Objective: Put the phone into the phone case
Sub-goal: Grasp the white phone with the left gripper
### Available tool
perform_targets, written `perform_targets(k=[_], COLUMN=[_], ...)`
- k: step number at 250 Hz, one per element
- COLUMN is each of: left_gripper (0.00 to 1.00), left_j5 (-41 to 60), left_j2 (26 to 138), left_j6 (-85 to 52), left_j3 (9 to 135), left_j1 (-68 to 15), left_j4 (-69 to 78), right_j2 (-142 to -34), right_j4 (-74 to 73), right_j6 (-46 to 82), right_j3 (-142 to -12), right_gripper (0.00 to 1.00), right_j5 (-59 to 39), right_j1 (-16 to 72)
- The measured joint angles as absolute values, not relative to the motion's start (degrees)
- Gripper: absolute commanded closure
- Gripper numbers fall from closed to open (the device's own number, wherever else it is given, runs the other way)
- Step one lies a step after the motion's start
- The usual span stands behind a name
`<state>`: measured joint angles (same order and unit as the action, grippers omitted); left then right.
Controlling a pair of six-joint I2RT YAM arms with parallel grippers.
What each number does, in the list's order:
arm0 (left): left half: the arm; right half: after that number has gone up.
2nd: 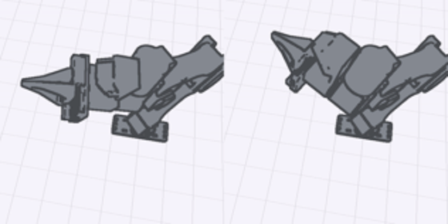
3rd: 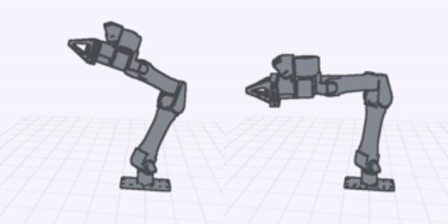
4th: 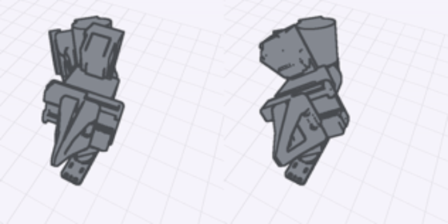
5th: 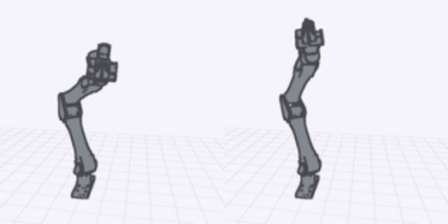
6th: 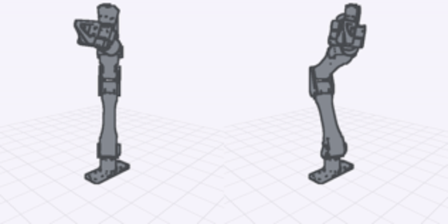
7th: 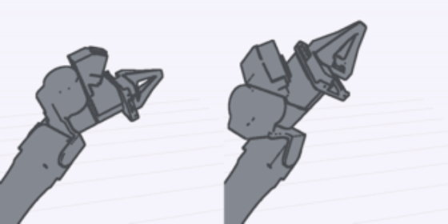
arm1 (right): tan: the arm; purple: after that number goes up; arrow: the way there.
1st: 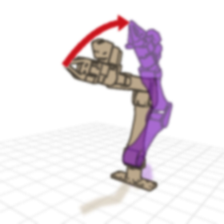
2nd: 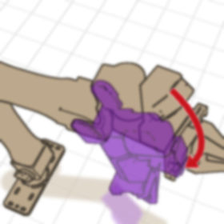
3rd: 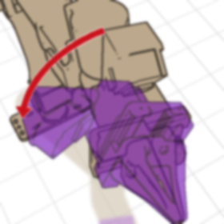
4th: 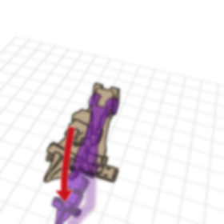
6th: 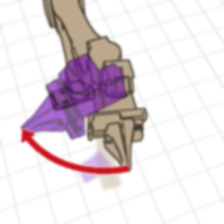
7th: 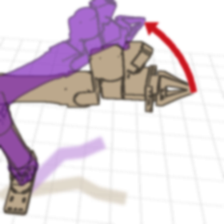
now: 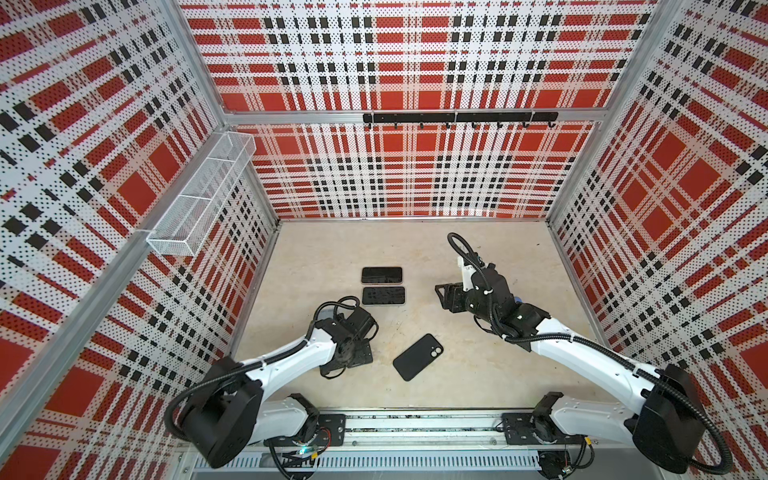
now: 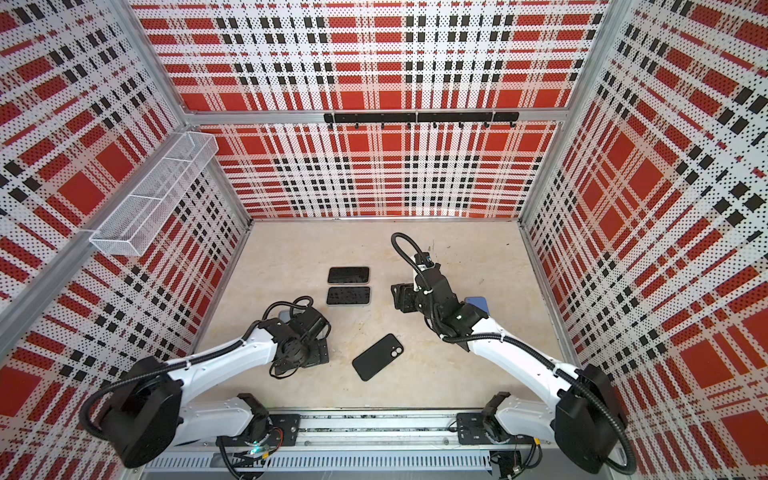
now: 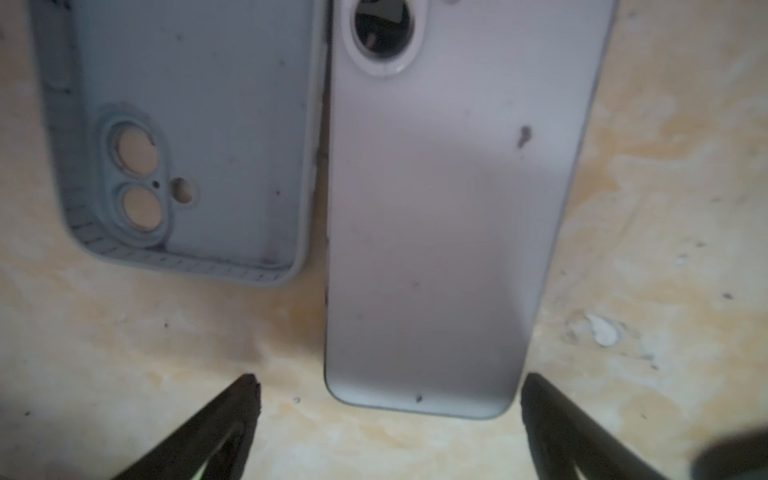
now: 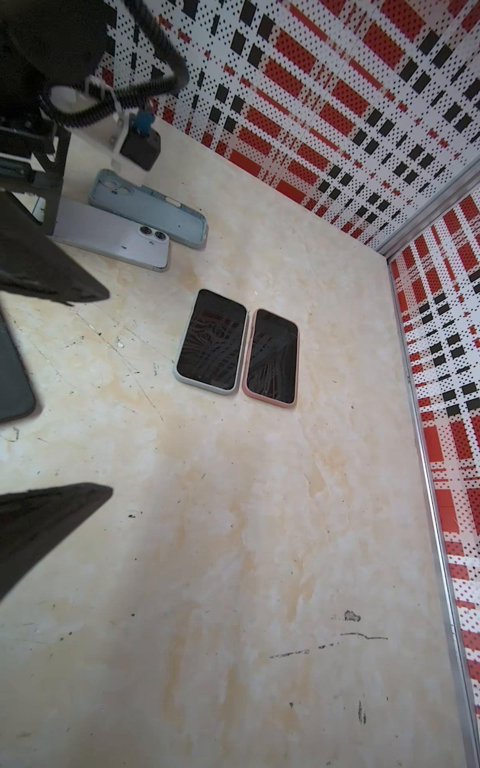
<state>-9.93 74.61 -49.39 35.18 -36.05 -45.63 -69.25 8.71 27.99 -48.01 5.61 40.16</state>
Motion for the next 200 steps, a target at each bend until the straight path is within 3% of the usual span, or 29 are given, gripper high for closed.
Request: perform_targets(k=[83, 154, 200], left_gripper=[0.09, 0.34, 0.34], left_j5=[-11.79, -12.34, -13.15], left_j2=[81.01, 85.06, 84.99], left_j6=[-46.81, -44.66, -44.47], left_j3=[38.87, 41.32, 40.95], left_j1=[-36.05, -36.12, -37.60], left_j4=[-39.81, -35.07, -33.82], right_j2=[-66.30, -65.73, -65.60], right_j4=[8.54, 9.23, 9.98], right_j6=[27.83, 27.97, 28.95], right_j3=[-47.62, -47.48, -47.29], right_gripper=[0.31, 0.31, 0.31], right_j5=[5.56, 6.68, 6.98], right_j1=[40.16, 40.12, 39.31])
